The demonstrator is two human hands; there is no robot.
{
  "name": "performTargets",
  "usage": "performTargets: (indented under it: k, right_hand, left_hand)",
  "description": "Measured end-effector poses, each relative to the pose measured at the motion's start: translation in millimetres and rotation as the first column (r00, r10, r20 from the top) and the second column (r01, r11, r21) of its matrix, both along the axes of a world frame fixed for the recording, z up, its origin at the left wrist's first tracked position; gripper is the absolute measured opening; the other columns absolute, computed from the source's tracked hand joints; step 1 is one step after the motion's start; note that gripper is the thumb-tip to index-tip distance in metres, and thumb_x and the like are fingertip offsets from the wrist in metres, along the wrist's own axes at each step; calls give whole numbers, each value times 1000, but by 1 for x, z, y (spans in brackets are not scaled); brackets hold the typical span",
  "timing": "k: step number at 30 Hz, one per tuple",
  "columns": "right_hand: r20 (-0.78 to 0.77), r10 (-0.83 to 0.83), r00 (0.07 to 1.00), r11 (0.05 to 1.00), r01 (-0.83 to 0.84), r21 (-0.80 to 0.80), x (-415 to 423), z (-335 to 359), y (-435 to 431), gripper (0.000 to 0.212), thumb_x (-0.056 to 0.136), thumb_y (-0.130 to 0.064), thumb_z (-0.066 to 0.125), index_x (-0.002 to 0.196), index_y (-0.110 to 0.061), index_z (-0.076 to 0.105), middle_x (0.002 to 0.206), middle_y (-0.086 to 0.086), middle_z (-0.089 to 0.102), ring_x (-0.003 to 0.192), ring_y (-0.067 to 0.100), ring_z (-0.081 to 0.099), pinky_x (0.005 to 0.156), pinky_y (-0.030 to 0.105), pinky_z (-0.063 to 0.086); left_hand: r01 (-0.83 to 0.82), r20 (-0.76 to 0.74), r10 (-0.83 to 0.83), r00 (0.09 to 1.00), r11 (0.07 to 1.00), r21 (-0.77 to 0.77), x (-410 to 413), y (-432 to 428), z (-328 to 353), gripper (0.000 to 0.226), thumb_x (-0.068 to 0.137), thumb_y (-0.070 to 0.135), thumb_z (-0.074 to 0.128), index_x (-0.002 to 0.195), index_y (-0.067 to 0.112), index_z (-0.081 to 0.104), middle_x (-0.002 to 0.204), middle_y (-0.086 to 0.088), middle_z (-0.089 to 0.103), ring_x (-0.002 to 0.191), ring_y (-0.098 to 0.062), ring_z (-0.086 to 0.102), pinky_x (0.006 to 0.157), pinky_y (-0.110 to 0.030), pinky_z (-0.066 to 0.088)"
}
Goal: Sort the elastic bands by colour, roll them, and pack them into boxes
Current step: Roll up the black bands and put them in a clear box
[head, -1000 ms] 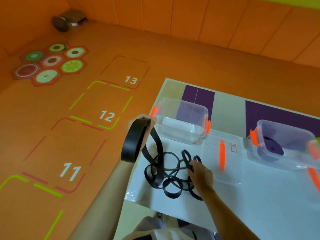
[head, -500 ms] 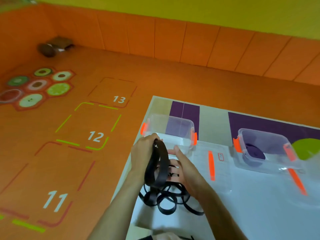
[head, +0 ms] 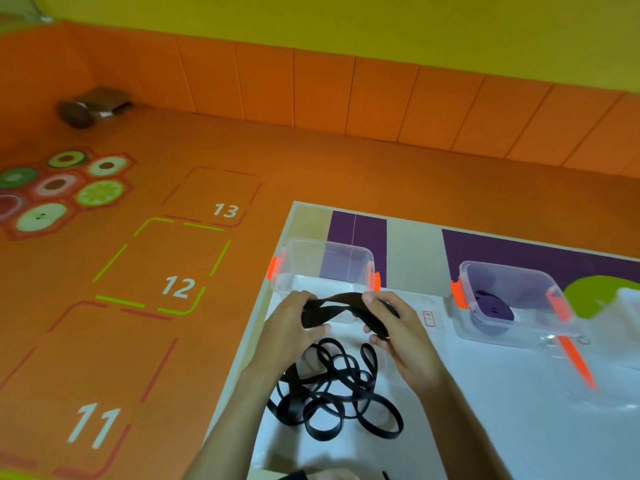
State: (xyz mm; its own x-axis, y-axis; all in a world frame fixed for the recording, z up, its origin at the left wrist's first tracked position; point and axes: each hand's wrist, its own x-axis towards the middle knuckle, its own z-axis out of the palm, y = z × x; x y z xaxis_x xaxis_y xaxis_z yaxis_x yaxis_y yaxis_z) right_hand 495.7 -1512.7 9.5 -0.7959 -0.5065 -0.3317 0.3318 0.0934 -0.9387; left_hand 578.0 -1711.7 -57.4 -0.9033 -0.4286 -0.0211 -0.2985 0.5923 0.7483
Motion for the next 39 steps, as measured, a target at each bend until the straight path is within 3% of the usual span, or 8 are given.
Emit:
performTargets:
  k: [5,9,13,16,20,28,33,39]
  right_hand:
    - [-182,33,983,995,-14,103,-4,-2,0,13,97,-28,74,106,-38,73,94,3,76,72,10,68,68,26,54]
    - [-219,210,953,970,-174,172,-7,2,-4,32,81,-36,79,111,-40,68,91,-3,79,76,8,72,70,21,54]
    - [-180,247,952,965,-225,135,-10,7,-10,41,75,-44,86,109,-30,68,90,1,80,79,12,73,73,20,55]
    - [-48,61,997,998,-62,-22,-11,6,-10,46,78,-36,92,113,-19,68,103,12,79,92,24,80,86,28,62]
    - [0,-114,994,990,113,-79,-7,10,-13,29,87,-13,87,109,-9,68,101,23,78,90,36,80,80,29,65]
    - [226,-11,974,921,98,-378,2,35,-29,29,80,-28,88,98,-19,68,110,13,78,94,21,75,83,32,60]
    - [173,-72,982,950,120,-288,12,25,-32,33,93,-34,79,111,-7,75,117,16,77,109,23,74,102,40,54]
    - [236,-209,949,898,282,-338,7,32,-21,31,76,-13,86,103,-6,72,103,20,75,84,18,72,79,23,62]
  left_hand:
    - [72,36,-74,997,996,52,7,-1,6,66,77,56,88,131,46,52,128,30,54,105,5,60,85,-18,51]
    - [285,-103,-267,958,924,256,9,4,31,85,77,66,85,149,58,40,152,40,39,143,15,34,109,-16,33]
    - [289,-224,-219,950,890,353,6,10,42,45,84,40,88,124,42,68,128,19,72,126,-4,64,98,-25,48]
    - [163,-251,-81,965,931,327,7,7,41,33,79,39,91,107,36,73,106,14,78,105,-8,73,88,-22,56]
    - [135,-239,-76,968,961,243,9,5,46,48,78,51,88,121,49,67,111,29,74,110,3,69,89,-12,53]
    - [95,-578,146,803,926,366,7,20,67,40,80,35,91,117,36,76,115,11,79,113,-17,74,96,-23,57]
    - [31,-613,144,777,963,266,9,31,75,37,84,24,90,120,26,79,120,19,77,117,-8,73,101,-22,55]
    - [31,-572,27,820,995,91,13,28,67,28,89,29,85,114,26,75,120,20,74,117,-5,70,100,-28,56]
